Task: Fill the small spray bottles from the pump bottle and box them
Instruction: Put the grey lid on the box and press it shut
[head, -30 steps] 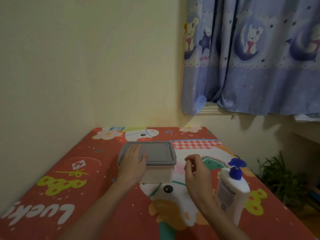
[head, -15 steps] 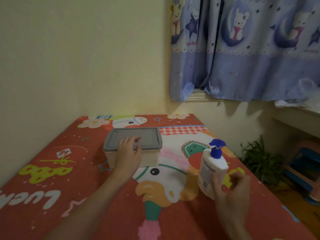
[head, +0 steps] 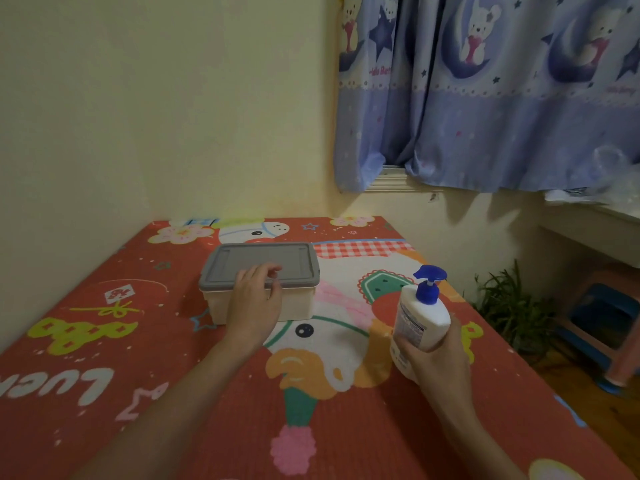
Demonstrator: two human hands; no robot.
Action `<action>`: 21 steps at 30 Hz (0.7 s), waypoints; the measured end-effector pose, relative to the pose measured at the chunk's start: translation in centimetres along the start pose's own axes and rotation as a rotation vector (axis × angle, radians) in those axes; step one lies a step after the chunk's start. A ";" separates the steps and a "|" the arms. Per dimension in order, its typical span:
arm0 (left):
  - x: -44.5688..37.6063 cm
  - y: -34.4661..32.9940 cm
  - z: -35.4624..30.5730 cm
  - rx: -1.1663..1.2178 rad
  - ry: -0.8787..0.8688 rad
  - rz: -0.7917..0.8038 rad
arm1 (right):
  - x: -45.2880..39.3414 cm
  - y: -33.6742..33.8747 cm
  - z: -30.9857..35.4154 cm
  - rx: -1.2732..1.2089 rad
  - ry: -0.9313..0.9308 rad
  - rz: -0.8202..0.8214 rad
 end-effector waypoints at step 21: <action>-1.3 1.0 1.2 0.010 0.068 0.051 | -8.3 -5.6 6.8 0.007 0.103 0.030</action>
Point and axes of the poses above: each hand's wrist, its own x-axis away from the middle knuckle, its own y-axis out of the back of the hand, z = x × y, the point moved 7 cm from there along -x, towards the middle knuckle, and after that the axes turned 11 degrees about z, right-handed, at the moved point
